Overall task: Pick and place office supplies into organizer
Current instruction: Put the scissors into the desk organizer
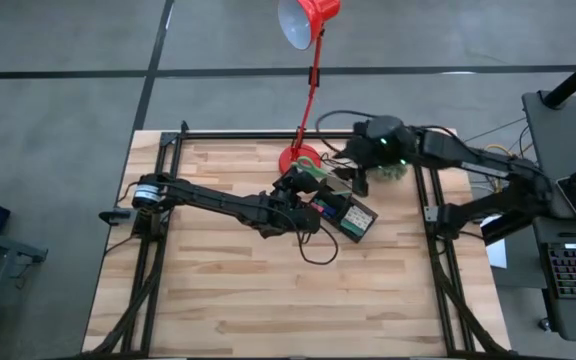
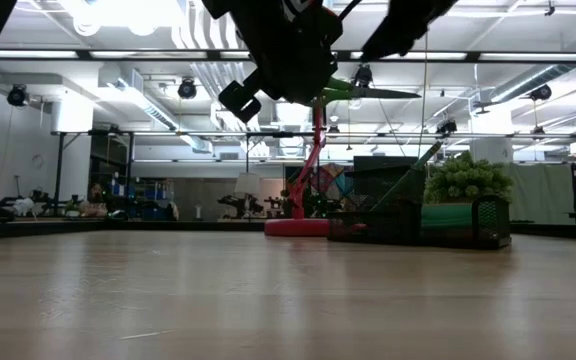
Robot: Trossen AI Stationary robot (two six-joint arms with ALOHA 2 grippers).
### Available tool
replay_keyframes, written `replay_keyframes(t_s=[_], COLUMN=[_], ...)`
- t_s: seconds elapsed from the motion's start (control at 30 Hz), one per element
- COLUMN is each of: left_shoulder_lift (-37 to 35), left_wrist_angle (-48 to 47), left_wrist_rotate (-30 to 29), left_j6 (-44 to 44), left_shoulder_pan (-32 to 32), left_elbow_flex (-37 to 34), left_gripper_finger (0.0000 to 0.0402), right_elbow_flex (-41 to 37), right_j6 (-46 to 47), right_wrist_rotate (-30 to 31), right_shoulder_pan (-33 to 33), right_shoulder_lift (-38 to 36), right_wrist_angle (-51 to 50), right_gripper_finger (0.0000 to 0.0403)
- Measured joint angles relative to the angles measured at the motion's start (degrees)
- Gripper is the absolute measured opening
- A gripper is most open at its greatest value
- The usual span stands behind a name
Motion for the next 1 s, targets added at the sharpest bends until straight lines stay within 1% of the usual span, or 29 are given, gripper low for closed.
replay_keyframes(t_s=[0.07, 0.27, 0.4, 0.5, 0.67, 1.0], left_shoulder_lift=[0.0, 0.0, 0.0, 0.0, 0.0, 0.0], left_wrist_angle=[0.0, 0.0, -0.4, -0.7, -0.6, 0.4], left_wrist_rotate=[0.0, 0.0, 0.0, 0.0, -0.2, -0.2], left_j6=[0.0, -0.2, -0.1, -0.1, -0.3, -0.8], left_shoulder_pan=[0.0, 0.0, 0.0, 0.1, 0.1, 0.2], left_elbow_flex=[-0.1, -0.1, -0.3, -0.4, -0.5, -0.6], left_gripper_finger=[0.0011, 0.0011, 0.0011, 0.0011, 0.0011, 0.0011], right_elbow_flex=[1.7, 6.5, 8.7, 9.7, 10.8, 12.5], right_j6=[-0.8, -1.3, -2.4, -3.3, -4.7, -3.9], right_wrist_rotate=[-3.8, -5.9, -11.5, -12.8, -13.0, -12.7], right_shoulder_pan=[-1.8, -4.7, -5.0, -5.0, -5.1, -5.3], right_shoulder_lift=[2.9, 10.9, 14.7, 16.5, 17.9, 14.1], right_wrist_angle=[-0.3, -3.2, -4.6, -4.7, -5.9, -7.2], right_gripper_finger=[0.0168, 0.0169, 0.0173, 0.0173, 0.0169, 0.0176])
